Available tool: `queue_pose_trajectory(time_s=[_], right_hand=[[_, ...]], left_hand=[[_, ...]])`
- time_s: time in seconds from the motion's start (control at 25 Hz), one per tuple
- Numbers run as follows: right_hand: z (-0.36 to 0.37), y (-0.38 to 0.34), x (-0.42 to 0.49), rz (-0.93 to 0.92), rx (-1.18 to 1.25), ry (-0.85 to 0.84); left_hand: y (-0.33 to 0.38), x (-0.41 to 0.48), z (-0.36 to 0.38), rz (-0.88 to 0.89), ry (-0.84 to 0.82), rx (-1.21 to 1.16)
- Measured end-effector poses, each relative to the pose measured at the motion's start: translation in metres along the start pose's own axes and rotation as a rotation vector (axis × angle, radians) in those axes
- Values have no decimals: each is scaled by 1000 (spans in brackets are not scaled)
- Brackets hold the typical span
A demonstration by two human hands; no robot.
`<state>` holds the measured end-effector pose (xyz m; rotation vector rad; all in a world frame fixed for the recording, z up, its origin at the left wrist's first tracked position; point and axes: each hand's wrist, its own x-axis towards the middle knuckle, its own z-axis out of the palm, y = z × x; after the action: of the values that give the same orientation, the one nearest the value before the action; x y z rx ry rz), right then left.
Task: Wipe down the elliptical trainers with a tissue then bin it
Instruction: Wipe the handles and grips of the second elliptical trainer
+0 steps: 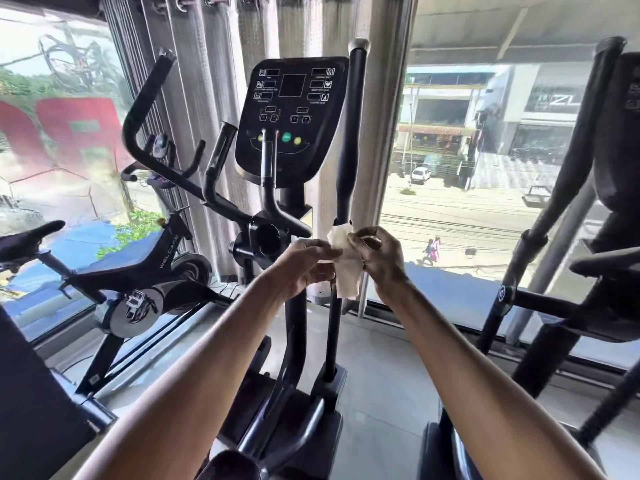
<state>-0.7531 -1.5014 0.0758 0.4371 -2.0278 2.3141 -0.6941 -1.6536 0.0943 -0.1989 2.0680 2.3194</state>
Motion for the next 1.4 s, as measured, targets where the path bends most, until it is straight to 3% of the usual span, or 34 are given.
queue_pose_trajectory(time_s=[0.24, 0.48, 0.72, 0.84, 0.96, 1.08, 1.16, 1.28, 1.32, 1.4], right_hand=[[2, -7, -2, 98, 34, -132], [8, -11, 6, -42, -47, -59], [1, -24, 6, -20, -82, -231], [-1, -29, 11, -80, -193, -185], [-4, -36, 19, -222, -453, -136], [-5, -46, 27, -174, -343, -155], [-3, -51, 32, -220, -327, -69], [-6, -55, 43, -381, -429, 199], [-8, -56, 48, -423, -444, 231], [-12, -58, 60, -480, -460, 137]], left_hand=[[-2, 14, -20, 125, 152, -44], [5, 24, -25, 255, 34, 11], [17, 26, -31, 284, -24, -1], [24, 30, -34, 317, -9, 68], [32, 35, -34, 353, 13, 247], [44, 36, -25, 338, 55, 379], [52, 39, -17, 333, 100, 349], [61, 48, -2, 356, 221, 315], [64, 55, 3, 368, 266, 299], [74, 67, 12, 388, 319, 252]])
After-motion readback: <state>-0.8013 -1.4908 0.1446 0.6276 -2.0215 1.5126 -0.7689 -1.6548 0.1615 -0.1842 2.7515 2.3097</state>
